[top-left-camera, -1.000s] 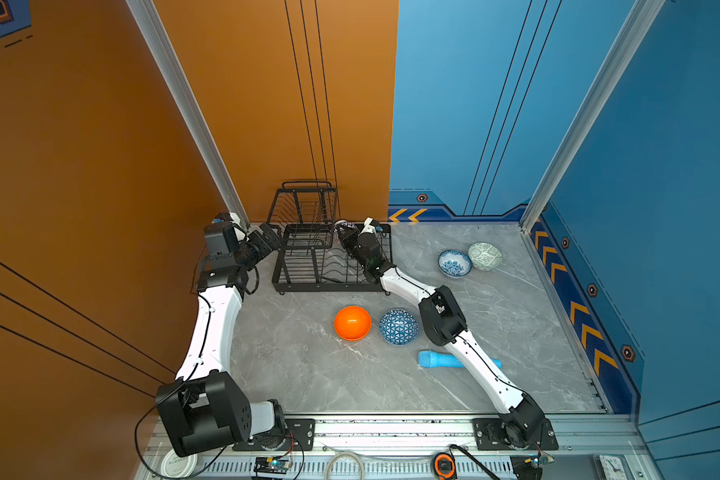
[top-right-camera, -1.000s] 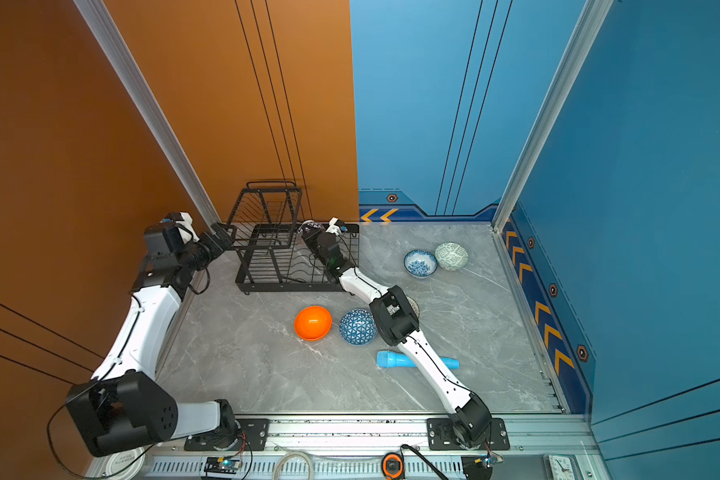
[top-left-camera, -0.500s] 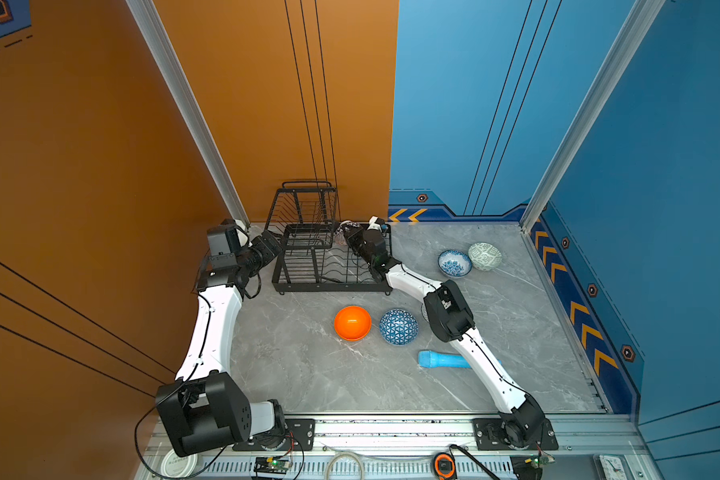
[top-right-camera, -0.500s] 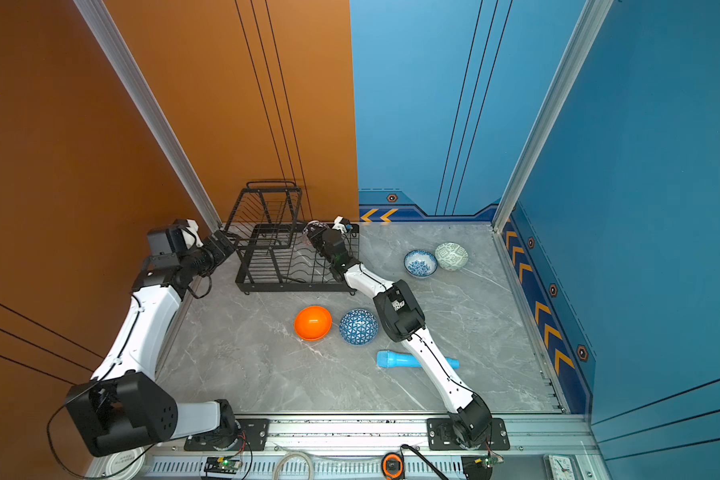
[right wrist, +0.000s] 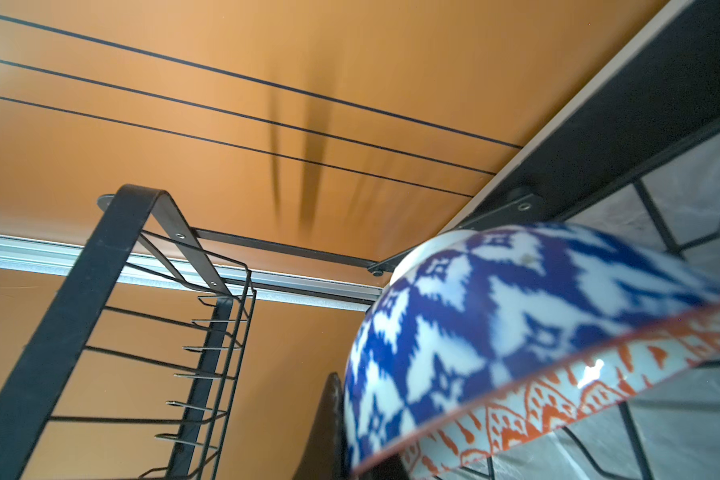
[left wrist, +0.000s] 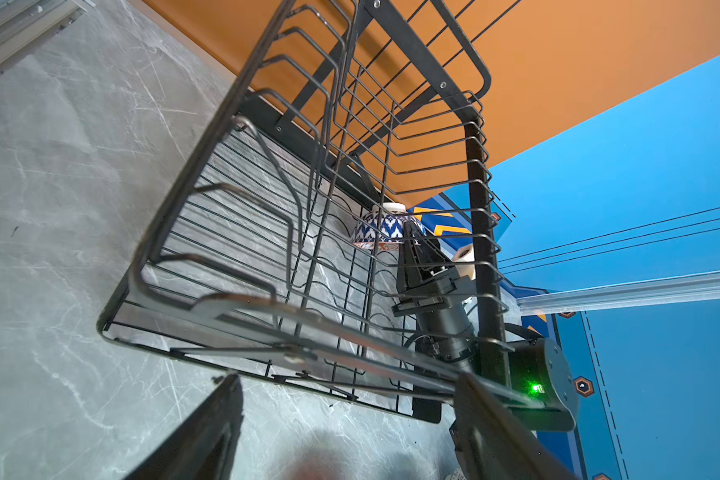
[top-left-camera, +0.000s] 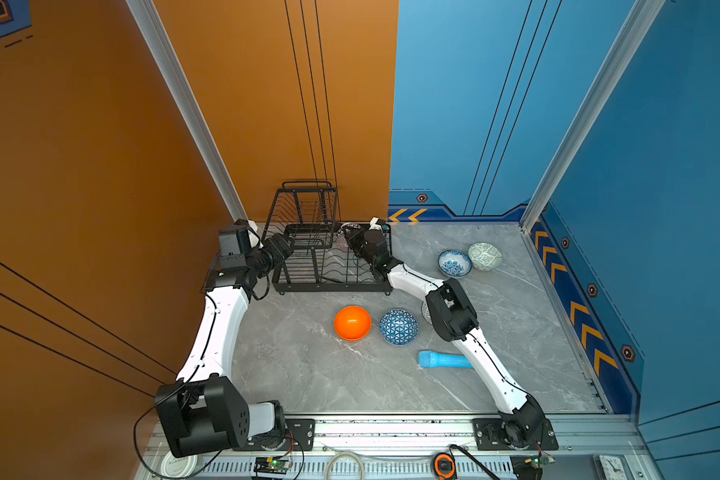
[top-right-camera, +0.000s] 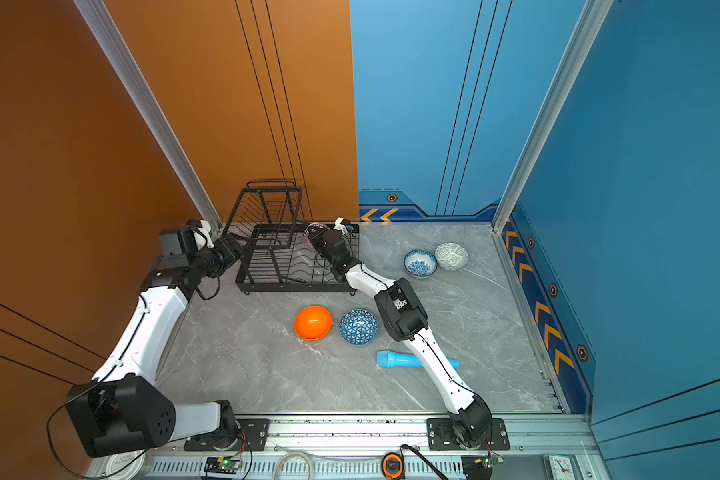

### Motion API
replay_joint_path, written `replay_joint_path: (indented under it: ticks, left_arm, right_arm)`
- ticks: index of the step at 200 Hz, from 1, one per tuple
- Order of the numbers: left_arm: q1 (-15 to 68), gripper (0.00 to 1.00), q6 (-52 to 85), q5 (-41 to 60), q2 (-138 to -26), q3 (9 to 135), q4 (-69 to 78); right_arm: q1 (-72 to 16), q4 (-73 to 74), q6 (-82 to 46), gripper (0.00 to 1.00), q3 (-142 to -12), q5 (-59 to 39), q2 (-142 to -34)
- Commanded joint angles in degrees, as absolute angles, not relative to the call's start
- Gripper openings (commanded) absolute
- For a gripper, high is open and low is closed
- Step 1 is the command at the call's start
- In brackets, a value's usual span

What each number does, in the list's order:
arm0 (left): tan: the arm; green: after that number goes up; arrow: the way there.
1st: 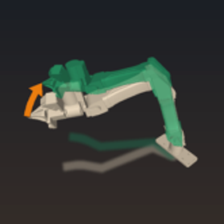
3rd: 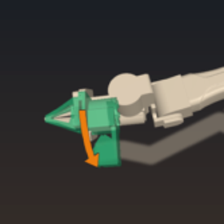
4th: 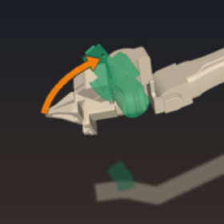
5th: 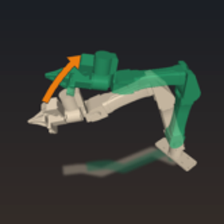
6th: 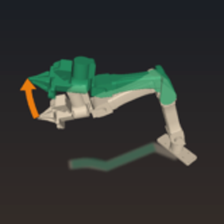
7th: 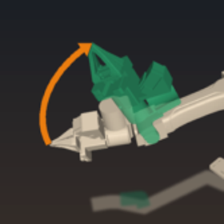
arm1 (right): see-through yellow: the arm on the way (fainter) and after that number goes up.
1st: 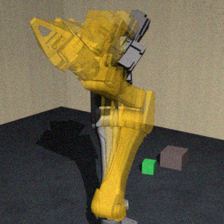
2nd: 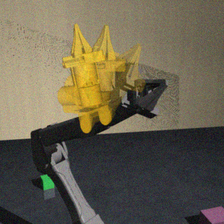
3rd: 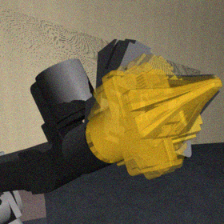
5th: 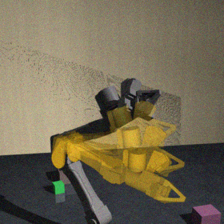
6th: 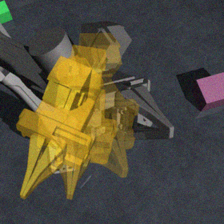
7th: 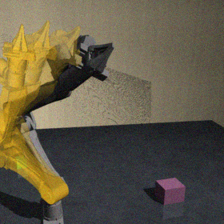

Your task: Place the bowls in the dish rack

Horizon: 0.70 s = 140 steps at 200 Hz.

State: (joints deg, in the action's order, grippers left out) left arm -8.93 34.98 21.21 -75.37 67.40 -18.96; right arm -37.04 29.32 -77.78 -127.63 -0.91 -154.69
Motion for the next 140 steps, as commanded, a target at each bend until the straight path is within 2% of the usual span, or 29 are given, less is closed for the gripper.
replay_joint_path:
  ticks: [1,85,140]
  left_arm:
    - [-8.6,0.79,34.4,19.9,-75.8,67.9,-19.6]
    - [-8.8,0.75,35.0,19.9,-69.7,59.4,-13.4]
    - [-8.7,0.72,35.2,17.8,-65.5,49.1,-9.4]
  right_arm:
    - [-36.6,35.2,-76.4,0.00,-126.8,-1.4,-149.9]
    - [-36.0,37.8,-77.2,0.00,-123.1,-1.8,-148.3]
    - [-35.8,39.8,-78.3,0.00,-121.6,-1.9,-147.7]
